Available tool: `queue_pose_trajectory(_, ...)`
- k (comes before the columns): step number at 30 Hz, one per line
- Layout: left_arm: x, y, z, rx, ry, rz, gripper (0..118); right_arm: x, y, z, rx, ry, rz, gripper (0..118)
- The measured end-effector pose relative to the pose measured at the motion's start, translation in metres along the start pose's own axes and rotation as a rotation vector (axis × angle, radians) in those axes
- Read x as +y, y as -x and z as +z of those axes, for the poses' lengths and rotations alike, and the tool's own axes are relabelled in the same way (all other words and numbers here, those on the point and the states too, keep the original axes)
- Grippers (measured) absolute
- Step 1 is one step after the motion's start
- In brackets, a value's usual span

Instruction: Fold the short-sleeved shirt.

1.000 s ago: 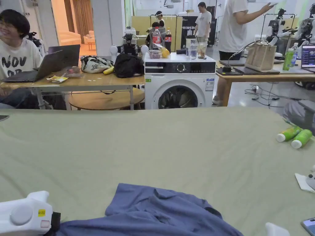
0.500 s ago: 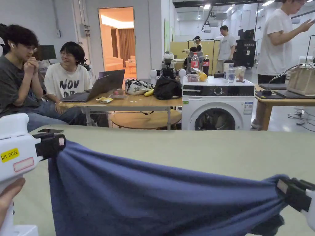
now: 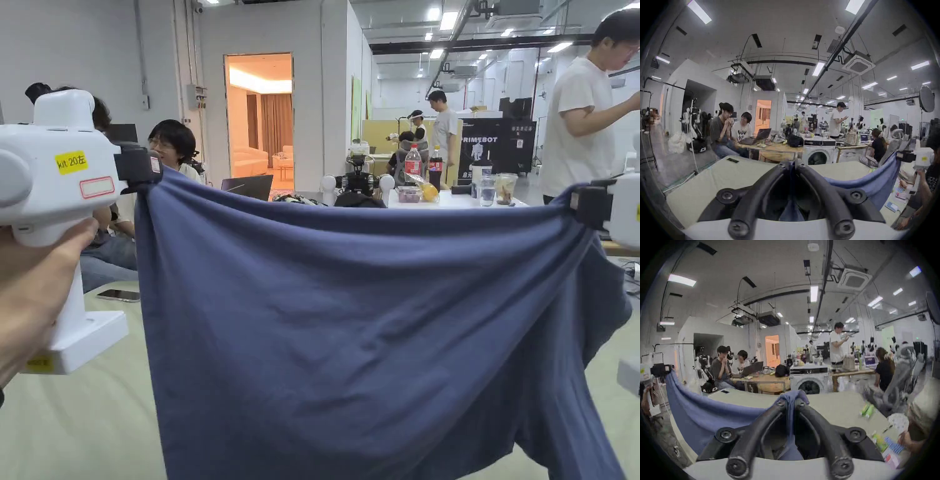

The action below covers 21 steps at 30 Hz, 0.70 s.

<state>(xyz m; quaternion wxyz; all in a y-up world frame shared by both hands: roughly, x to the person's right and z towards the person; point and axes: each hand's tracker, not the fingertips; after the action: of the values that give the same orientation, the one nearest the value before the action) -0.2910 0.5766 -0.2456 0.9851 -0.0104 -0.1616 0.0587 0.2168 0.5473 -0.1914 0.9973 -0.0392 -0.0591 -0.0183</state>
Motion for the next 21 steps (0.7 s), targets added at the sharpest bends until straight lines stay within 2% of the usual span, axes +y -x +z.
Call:
queue_pose_trajectory(4, 0.005, 0.007, -0.043, 0.039, -0.002, 0.027, 0, 0.031, -0.006, -0.038, 0.011, 0.023, -0.018, 3)
queue_pose_trajectory(8, -0.002, 0.005, -0.076, 0.096, -0.046, -0.043, 0, 0.043, -0.01, -0.076, 0.013, 0.043, -0.059, 3)
queue_pose_trajectory(9, -0.003, 0.005, -0.088, 0.104, -0.031, -0.047, 0, 0.046, -0.01, -0.089, 0.008, 0.046, -0.054, 3)
queue_pose_trajectory(12, -0.004, 0.006, -0.114, 0.116, 0.004, -0.047, 0, 0.053, -0.001, -0.117, -0.023, 0.054, 0.024, 3)
queue_pose_trajectory(17, -0.001, 0.011, -0.141, 0.131, 0.01, -0.033, 0, 0.056, 0.001, -0.151, -0.042, 0.052, 0.029, 3)
queue_pose_trajectory(21, -0.007, 0.013, -0.153, 0.139, 0.013, -0.039, 0, 0.05, -0.002, -0.17, -0.041, 0.057, -0.006, 3)
